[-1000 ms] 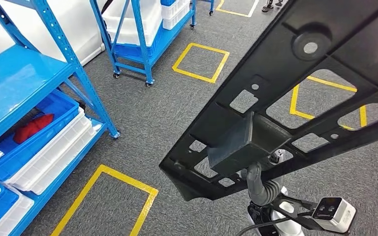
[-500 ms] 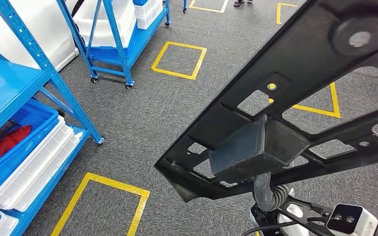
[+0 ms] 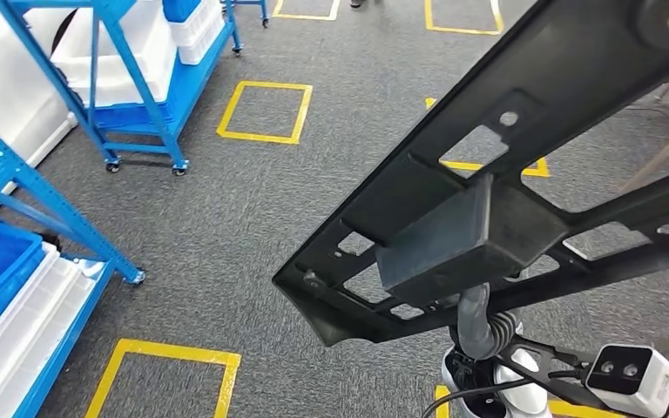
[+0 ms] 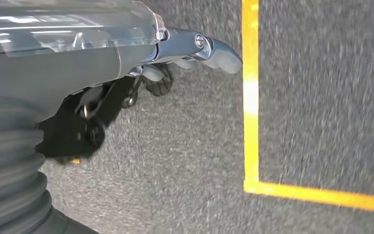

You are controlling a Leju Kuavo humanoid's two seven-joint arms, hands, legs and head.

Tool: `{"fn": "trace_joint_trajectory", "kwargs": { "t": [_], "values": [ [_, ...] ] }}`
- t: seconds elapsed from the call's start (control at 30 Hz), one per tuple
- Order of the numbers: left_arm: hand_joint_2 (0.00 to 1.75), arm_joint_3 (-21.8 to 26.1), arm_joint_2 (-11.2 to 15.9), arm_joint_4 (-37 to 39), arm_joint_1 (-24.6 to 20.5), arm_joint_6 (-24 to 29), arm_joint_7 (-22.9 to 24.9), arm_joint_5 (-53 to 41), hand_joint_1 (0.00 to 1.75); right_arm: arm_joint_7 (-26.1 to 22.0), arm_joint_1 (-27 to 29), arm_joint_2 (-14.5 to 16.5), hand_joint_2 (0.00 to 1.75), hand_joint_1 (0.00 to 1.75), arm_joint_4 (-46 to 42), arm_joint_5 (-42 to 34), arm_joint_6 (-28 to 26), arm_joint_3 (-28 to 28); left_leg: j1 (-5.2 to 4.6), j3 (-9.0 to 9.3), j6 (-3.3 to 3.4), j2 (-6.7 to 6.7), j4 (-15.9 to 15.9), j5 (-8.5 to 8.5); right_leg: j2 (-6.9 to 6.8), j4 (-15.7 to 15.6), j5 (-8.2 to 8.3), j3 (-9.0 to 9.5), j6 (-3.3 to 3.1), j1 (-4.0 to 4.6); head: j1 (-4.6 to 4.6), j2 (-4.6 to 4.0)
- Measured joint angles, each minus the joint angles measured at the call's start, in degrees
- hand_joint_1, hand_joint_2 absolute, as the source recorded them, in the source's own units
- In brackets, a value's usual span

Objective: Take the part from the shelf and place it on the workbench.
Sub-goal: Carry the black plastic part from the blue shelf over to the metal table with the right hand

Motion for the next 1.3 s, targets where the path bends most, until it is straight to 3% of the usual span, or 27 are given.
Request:
{"fn": "trace_joint_trajectory", "kwargs": {
  "t": [0.07, 0.13, 0.2, 0.27, 0.33, 0.37, 0.4, 0.5, 0.57, 0.63, 0.67, 0.73, 0.8, 0.83, 0.87, 0.9, 0.93, 1.0, 1.07, 1.13, 1.17, 1.23, 1.3],
  "values": [
    [1.75, 0.0, 0.0, 0.0, -0.1, 0.1, 0.2, 0.0, 0.0, 0.1, -0.2, 0.0, 1.75, 1.75, 0.1, -0.1, -0.4, 0.0, -0.17, 1.01, 0.49, -0.78, -2.4, 0.24, 0.89, 0.2, 0.03, -0.37, 0.71, -0.09, 0.0, 0.0],
    [1.75, 0.0, 0.0, 0.0, -0.2, 0.4, 0.6, 0.0, 0.0, -0.1, 0.1, 0.0, 1.75, 1.75, -0.1, 0.5, -0.6, 0.0, -0.21, 1.16, 1.26, 0.16, -2.8, 0.61, 1.28, 0.1, 0.15, -0.62, 1.39, -0.3, 0.0, 0.0],
    [1.75, 0.1, -0.1, 0.0, -0.2, 0.7, 1.2, 0.0, 0.0, -0.2, 0.6, 0.0, 1.75, 1.75, -0.5, 1.3, -0.7, 0.0, -0.11, 1.38, 2.1, 1.28, -3.5, 1.02, -0.89, 2.0, -1.24, -1.57, 1.86, -0.22, 0.01, 0.0],
    [1.75, 0.3, 0.0, 0.0, 0.0, 0.9, 1.4, 0.0, 0.0, -0.4, 1.2, 0.0, 1.75, 1.75, -0.7, 1.9, -1.0, 0.3, -0.24, 1.46, 2.58, 2.53, -3.8, 1.07, -3.82, 8.3, -4.74, -4.62, 2.19, -0.25, 0.01, 0.0],
    [1.75, 0.6, 0.1, 0.0, 0.2, 1.1, 1.5, 0.0, 0.0, -0.7, 2.3, 0.0, 1.75, 1.75, -0.8, 2.0, -1.2, 0.5, -0.4, 1.45, 2.65, 3.83, -3.7, 0.92, -4.69, 15.0, -7.16, -7.93, 2.52, -0.52, 0.01, 0.0],
    [1.75, 0.9, 0.2, 0.0, 0.2, 1.3, 1.4, 0.0, 0.0, -0.9, 2.8, 0.0, 1.75, 1.75, -0.7, 2.0, -1.2, 0.6, -0.43, 1.48, 2.59, 4.46, -3.7, 0.82, -4.86, 15.8, -6.91, -8.39, 2.62, -0.63, 0.01, 0.0],
    [1.75, 1.2, 0.2, 0.0, 0.2, 1.5, 1.4, 0.0, 0.0, -1.0, 3.2, 0.0, 1.75, 1.75, -0.7, 1.8, -1.1, 0.6, -0.44, 1.57, 2.49, 5.06, -3.7, 0.7, -5.1, 14.3, -5.6, -7.65, 2.67, -0.7, 0.01, 0.0],
    [1.75, 1.9, 0.5, 0.0, 0.2, 2.0, 1.2, 0.0, 0.0, -1.1, 3.4, 0.0, 1.75, 1.75, -0.2, 1.0, -0.5, 0.6, -0.63, 2.14, 1.82, 6.6, -3.7, 0.15, -7.78, 3.1, -0.91, -1.84, 2.13, -0.42, 0.01, 0.0],
    [1.75, 2.2, 0.8, 0.0, 0.1, 1.9, 1.1, 0.0, 0.0, -1.1, 3.4, 0.0, 1.75, 1.75, 0.2, 0.6, -0.2, 0.6, -0.87, 2.41, 1.18, 7.48, -3.6, -0.18, -8.62, 0.0, -0.44, -0.38, 1.36, 0.05, 0.0, 0.0],
    [1.75, 2.4, 1.0, -0.1, -0.1, 1.7, 1.0, 0.0, 0.0, -1.1, 3.5, -0.1, 1.75, 1.75, 0.6, 0.4, -0.2, 0.6, -0.84, 2.67, 0.54, 8.34, -3.6, -0.47, -7.37, -0.2, -0.29, -0.41, 0.62, 0.18, 0.0, 0.0],
    [1.75, 2.5, 1.1, -0.1, -0.2, 1.6, 1.0, 0.0, 0.0, -1.1, 3.5, -0.2, 1.75, 1.75, 0.7, 0.3, -0.2, 0.6, -0.72, 2.72, 0.21, 7.92, -3.3, -0.89, -6.8, -0.4, -0.19, -0.25, 0.27, 0.13, 0.0, 0.0],
    [1.75, 2.6, 1.2, 0.0, -0.3, 1.5, 1.2, 0.0, 0.0, -1.1, 3.4, -0.2, 1.75, 1.75, 0.9, 0.0, -0.2, 0.6, -0.41, 1.2, -0.25, 5.44, 0.6, -3.4, -5.67, -0.9, 0.03, 0.11, -0.45, -0.15, -0.01, 0.0],
    [1.75, 2.7, 1.3, 0.0, -0.1, 1.5, 1.3, 0.0, 0.0, -1.1, 3.5, -0.3, 1.75, 1.75, 1.1, -0.2, -0.2, 0.6, -0.26, -2.66, -0.43, 3.06, 8.6, -7.05, -4.41, -0.9, 0.04, 0.12, -0.87, -0.03, -0.01, 0.0],
    [1.75, 2.8, 1.3, 0.0, 0.0, 1.5, 1.3, 0.0, 0.0, -1.1, 3.6, -0.4, 1.75, 1.75, 1.3, -0.3, -0.3, 0.6, -0.24, -4.44, -0.48, 2.68, 12.0, -8.07, -3.66, -0.8, 0.03, 0.11, -0.95, 0.05, 0.0, 0.0],
    [1.75, 2.9, 1.3, 0.0, 0.1, 1.5, 1.2, 0.0, 0.0, -1.1, 3.7, -0.5, 1.75, 1.75, 1.5, -0.3, -0.2, 0.6, -0.24, -5.42, -0.46, 2.51, 13.5, -7.99, -2.88, -0.8, 0.02, 0.11, -0.97, 0.11, 0.0, 0.0],
    [1.75, 2.9, 1.3, 0.0, 0.2, 1.5, 1.1, 0.0, 0.0, -1.1, 3.8, -0.5, 1.75, 1.75, 1.7, -0.4, -0.2, 0.6, -0.24, -5.26, -0.38, 2.42, 12.5, -6.67, -2.1, -0.7, 0.0, 0.14, -0.95, 0.14, 0.0, 0.0],
    [1.75, 2.9, 1.3, 0.0, 0.2, 1.5, 1.0, 0.0, 0.0, -1.1, 3.8, -0.6, 1.75, 1.75, 1.8, -0.4, -0.2, 0.6, -0.22, -4.1, -0.25, 2.16, 9.5, -4.52, -1.33, -0.5, -0.04, 0.18, -0.88, 0.13, 0.0, 0.0],
    [1.75, 3.0, 1.2, 0.0, 0.1, 1.5, 0.8, 0.0, 0.0, -1.2, 3.9, -0.7, 1.75, 1.75, 2.1, -0.5, -0.2, 0.6, -0.13, -0.8, 0.1, 0.21, 1.4, -0.67, 0.02, -0.2, -0.23, 0.1, -0.55, 0.13, 0.0, 0.0],
    [1.75, 3.0, 1.2, 0.0, 0.1, 1.4, 0.6, 0.0, 0.0, -1.3, 3.8, -0.8, 1.75, 1.75, 2.5, -0.7, -0.2, 0.6, -0.18, 0.86, 0.44, -1.34, -2.5, 0.41, 1.13, 0.1, -0.22, -0.27, 0.04, 0.04, -0.01, 0.0],
    [1.75, 3.0, 1.2, 0.0, 0.0, 1.4, 0.5, 0.0, 0.0, -1.4, 3.8, -0.9, 1.75, 1.75, 2.8, -1.0, -0.2, 0.5, -0.27, 1.09, 0.91, -0.71, -2.9, 0.5, 2.16, -0.1, 0.03, -0.55, 0.78, -0.08, -0.01, 0.0],
    [1.75, 3.0, 1.2, 0.0, -0.1, 1.4, 0.5, 0.0, 0.0, -1.6, 3.8, -1.1, 1.75, 1.75, 2.9, -1.2, -0.2, 0.5, -0.22, 1.23, 1.28, -0.09, -3.2, 0.69, 1.89, 0.1, -0.12, -0.66, 1.07, -0.08, 0.0, 0.0],
    [1.75, 3.0, 1.1, 0.0, -0.1, 1.4, 0.7, 0.0, 0.0, -1.9, 3.4, -1.5, 1.75, 1.75, 3.1, -1.9, -0.2, 0.5, -0.08, 1.47, 2.02, 1.19, -3.9, 1.1, -0.64, 2.9, -2.03, -2.02, 1.57, 0.06, 0.01, 0.0],
    [1.75, 3.0, 1.1, 0.0, 0.0, 1.4, 0.9, 0.0, 0.0, -2.1, 3.0, -1.8, 1.75, 1.75, 3.4, -2.5, -0.2, 0.4, -0.24, 1.48, 2.37, 2.46, -4.0, 1.13, -3.75, 9.9, -5.64, -5.37, 1.91, -0.1, 0.01, 0.0]
  ]
}}
